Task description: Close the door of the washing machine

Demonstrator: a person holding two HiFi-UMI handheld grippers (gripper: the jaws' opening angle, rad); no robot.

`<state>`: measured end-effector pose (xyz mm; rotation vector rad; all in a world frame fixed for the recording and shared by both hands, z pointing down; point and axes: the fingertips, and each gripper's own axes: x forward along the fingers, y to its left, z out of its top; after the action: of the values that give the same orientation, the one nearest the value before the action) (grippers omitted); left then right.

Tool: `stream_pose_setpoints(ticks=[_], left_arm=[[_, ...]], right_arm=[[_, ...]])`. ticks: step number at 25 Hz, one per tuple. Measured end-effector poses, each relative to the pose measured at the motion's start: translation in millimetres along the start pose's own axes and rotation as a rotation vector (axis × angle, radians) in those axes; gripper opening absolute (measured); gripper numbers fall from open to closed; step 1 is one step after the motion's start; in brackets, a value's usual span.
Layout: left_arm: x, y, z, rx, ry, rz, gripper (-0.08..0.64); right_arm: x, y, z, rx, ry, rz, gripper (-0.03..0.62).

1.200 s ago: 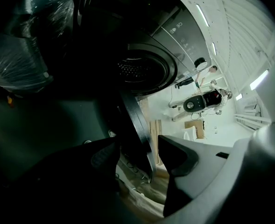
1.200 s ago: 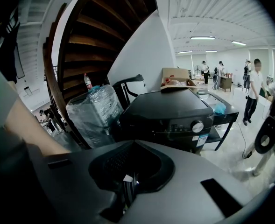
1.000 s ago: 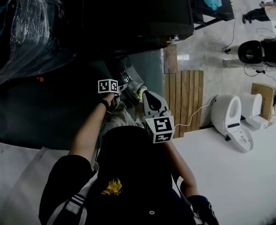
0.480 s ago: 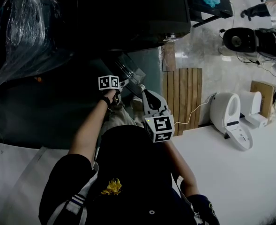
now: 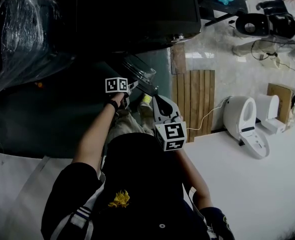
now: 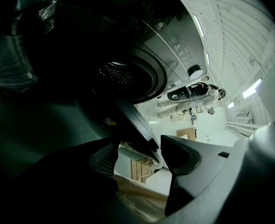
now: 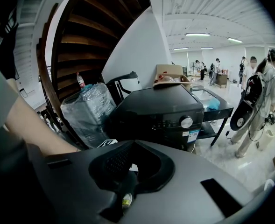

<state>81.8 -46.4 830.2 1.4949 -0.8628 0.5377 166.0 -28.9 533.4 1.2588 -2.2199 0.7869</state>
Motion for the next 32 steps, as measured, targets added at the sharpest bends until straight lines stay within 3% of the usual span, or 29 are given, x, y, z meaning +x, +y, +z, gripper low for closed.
stream_pose_setpoints(ticks=[6,14,32], left_arm=[[7.9,-8.5,10.8,-0.010,0.017,-0.020,0.298],[17.1,-22.2,25.5,0.055,0.037,-0.031,0.299],[33.2,-39.9,71.5,0.071,-0.028,-0.055,0.288]], right_arm=[[1.1,-8.6,2.6,0.001,0.005,-0.004,0.025],[2.2,-19.2,8.8,0.007,0.000,-0.019,0.025],[8.4,-36.4,17.3,0.005,0.006,-0.037,0.025]])
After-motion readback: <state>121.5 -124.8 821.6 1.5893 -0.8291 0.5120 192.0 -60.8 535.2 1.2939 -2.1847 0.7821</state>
